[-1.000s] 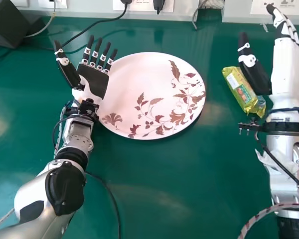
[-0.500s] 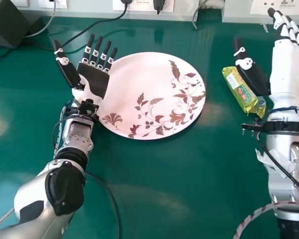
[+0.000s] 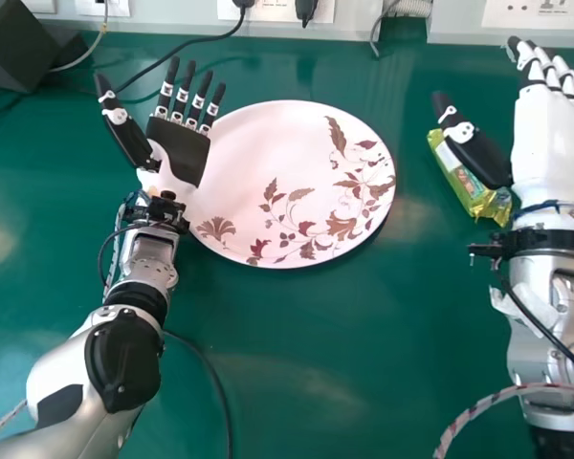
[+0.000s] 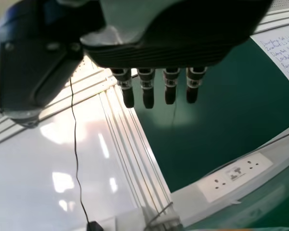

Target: Pick up biscuit and place it in the plate

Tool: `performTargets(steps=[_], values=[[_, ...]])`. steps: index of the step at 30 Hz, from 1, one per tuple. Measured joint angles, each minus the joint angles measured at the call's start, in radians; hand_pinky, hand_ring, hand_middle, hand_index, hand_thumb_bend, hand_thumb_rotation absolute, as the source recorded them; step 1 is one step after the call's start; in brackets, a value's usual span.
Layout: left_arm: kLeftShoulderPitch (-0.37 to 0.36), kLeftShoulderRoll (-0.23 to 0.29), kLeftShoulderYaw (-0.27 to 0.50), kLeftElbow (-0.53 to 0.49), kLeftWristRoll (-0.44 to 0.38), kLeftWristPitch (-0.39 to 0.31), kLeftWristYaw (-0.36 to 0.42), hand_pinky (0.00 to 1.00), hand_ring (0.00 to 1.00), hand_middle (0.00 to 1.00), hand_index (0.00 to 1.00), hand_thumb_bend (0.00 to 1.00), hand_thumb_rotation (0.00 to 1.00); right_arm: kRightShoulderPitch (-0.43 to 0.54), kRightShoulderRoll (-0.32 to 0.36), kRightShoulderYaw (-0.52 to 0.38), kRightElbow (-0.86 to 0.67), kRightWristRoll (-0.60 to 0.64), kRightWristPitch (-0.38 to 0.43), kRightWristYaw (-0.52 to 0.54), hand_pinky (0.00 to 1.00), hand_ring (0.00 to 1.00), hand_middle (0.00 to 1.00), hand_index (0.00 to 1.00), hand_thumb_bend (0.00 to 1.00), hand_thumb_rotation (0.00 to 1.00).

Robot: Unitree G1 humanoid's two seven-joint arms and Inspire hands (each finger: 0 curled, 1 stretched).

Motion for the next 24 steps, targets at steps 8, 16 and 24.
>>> performTargets(steps=[8,16,24], values=[[0.000,0.000,-0.001,0.000,-0.002,-0.001,-0.008,0.99,0.95,1.00,1.00,1.00,0.63,0.000,-0.026,0.020,-0.018,-0.033,0.062,0.099,1.00,1.00,1.00,1.00,0.86,1.00],[0.000,0.000,-0.001,0.000,-0.001,-0.003,-0.008,0.98,0.95,1.00,1.00,1.00,0.62,0.000,-0.036,0.034,-0.029,-0.042,0.089,0.151,0.99,1.00,1.00,1.00,0.86,1.00],[0.000,0.000,-0.002,0.001,0.000,-0.012,0.005,0.97,0.95,1.00,1.00,1.00,0.62,-0.004,-0.043,0.044,-0.030,-0.060,0.113,0.181,1.00,1.00,1.00,1.00,0.85,1.00]])
